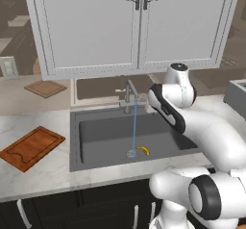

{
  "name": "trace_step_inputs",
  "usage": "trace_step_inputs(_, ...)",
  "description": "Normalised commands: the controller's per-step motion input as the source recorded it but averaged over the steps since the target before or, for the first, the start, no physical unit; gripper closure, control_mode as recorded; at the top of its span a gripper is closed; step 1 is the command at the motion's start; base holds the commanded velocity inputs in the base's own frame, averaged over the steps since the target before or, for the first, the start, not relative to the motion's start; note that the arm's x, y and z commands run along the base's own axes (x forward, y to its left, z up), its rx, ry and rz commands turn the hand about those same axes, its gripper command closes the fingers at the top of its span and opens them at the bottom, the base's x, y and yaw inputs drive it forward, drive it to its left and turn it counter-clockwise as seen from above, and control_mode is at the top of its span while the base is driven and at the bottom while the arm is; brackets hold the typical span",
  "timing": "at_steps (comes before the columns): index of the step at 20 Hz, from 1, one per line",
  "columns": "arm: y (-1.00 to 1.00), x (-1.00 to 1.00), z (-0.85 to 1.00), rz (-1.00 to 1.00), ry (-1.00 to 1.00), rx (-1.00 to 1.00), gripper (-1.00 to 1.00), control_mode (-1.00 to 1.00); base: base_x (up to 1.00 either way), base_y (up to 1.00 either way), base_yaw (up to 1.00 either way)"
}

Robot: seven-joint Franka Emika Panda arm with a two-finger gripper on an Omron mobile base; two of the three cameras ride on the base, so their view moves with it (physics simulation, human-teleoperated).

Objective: Pick the banana from the sink and place it on the cutting board to airdry. Then turn off the sink faucet.

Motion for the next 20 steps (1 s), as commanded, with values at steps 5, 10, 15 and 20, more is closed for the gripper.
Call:
trace_step_inputs(5,0.0,0.11,-0.31,0.0,0.01,0.0,-1.0,-1.0,0.0,0.0,0.0)
trace_step_inputs(10,0.0,0.05,-0.32,0.0,0.02,0.0,-1.0,-1.0,0.0,0.0,0.0)
trace_step_inputs(15,0.0,0.04,-0.31,0.0,0.03,0.0,-1.0,-1.0,0.0,0.0,0.0)
trace_step_inputs(20,0.0,0.04,-0.29,0.0,0.05,0.0,-1.0,-1.0,0.0,0.0,0.0)
